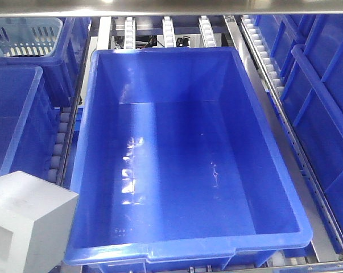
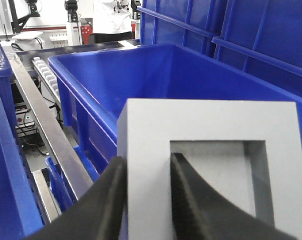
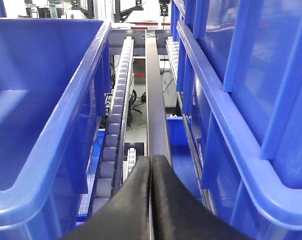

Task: Sort gray base to blue bin
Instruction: 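Turn and approach the large empty blue bin on the roller rack, then swing the left gripper with the block over the blue bin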

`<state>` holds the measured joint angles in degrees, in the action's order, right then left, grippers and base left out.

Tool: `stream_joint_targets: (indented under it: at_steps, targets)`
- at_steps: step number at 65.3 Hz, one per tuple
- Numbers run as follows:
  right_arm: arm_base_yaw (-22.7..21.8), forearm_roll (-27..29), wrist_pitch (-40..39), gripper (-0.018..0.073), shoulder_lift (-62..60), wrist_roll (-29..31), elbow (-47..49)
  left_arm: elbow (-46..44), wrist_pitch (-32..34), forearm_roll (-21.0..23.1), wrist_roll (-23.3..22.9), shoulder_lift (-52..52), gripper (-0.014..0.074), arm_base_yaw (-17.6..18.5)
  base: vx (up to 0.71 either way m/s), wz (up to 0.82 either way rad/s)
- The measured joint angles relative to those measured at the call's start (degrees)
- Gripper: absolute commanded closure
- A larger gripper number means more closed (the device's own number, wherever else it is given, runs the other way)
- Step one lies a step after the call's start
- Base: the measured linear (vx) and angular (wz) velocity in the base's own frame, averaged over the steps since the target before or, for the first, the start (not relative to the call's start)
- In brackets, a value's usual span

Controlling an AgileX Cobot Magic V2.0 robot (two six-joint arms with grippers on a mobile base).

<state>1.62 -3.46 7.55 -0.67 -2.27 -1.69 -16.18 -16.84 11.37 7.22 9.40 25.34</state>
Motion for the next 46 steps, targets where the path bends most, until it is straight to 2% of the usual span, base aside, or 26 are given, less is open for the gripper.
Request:
stream_joint_targets:
  at_steps: [35,46]
  targets:
    - [0.0,0.0,0.0,0.0568,0.0,0.0,0.0,0.0,0.0,0.1,0.0,0.0,0.0599,0.0,0.00,0.00]
    - [0.0,0.0,0.0,0.0568,0.0,0.0,0.0,-0.1,3.2,0.2,0.0,0.3,0.0582,0.0,0.00,0.00]
